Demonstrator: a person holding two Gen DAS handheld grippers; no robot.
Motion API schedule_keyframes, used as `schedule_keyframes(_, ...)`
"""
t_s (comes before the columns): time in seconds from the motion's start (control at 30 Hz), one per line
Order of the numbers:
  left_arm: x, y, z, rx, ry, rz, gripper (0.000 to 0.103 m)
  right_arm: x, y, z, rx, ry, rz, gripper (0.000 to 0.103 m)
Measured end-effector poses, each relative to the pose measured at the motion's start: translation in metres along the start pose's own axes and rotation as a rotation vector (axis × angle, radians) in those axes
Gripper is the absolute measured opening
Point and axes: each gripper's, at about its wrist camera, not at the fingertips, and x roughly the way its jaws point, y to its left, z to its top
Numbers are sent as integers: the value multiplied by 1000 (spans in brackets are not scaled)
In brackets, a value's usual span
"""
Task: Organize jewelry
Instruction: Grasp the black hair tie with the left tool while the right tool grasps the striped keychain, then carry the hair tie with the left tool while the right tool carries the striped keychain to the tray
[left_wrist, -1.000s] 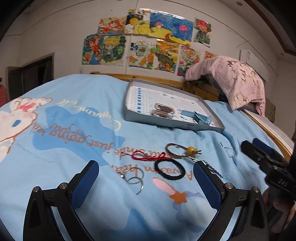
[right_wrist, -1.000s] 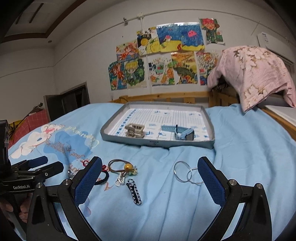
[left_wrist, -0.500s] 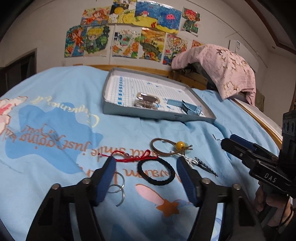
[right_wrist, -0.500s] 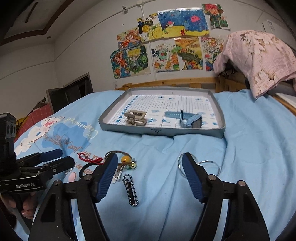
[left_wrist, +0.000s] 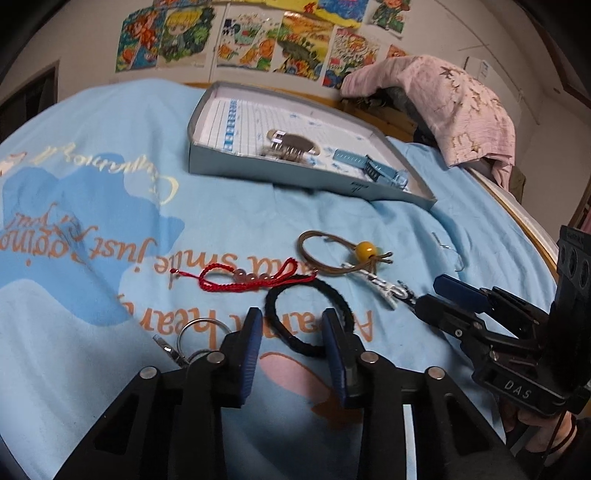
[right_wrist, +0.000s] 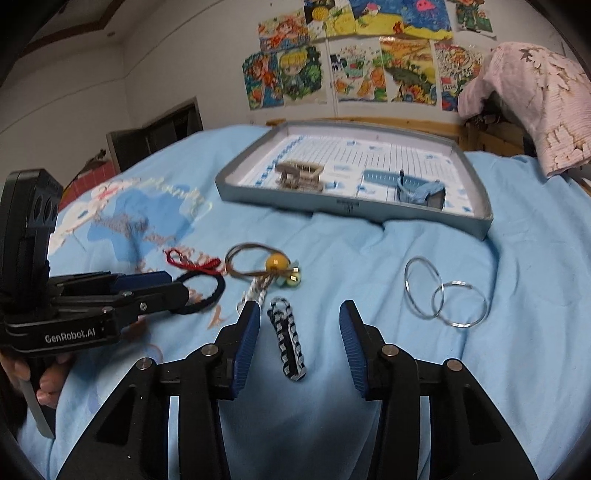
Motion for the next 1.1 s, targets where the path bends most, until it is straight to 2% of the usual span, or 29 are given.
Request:
schedule_keyframes(0.2, 7, -1, -1, -3, 35, 43, 10, 7, 2, -4, -7, 45, -4, 40)
schedule_keyframes(0.33, 5, -4, -2, 15, 36, 39, 6, 10, 4, -6, -9, 74, 2, 24)
schedule_keyframes(0.53, -4, -10, -5, 47, 13, 7, 5, 10, 4, -8, -3, 82, 1, 12)
schedule_keyframes(0.83, -28, -25, 3, 102, -74, -5, 5, -4, -2, -7, 62, 11, 21, 11)
schedule_keyframes(1.1, -21, -35, 30, 90, -131, 22, 5, -17, -6, 4, 71, -93, -2, 11)
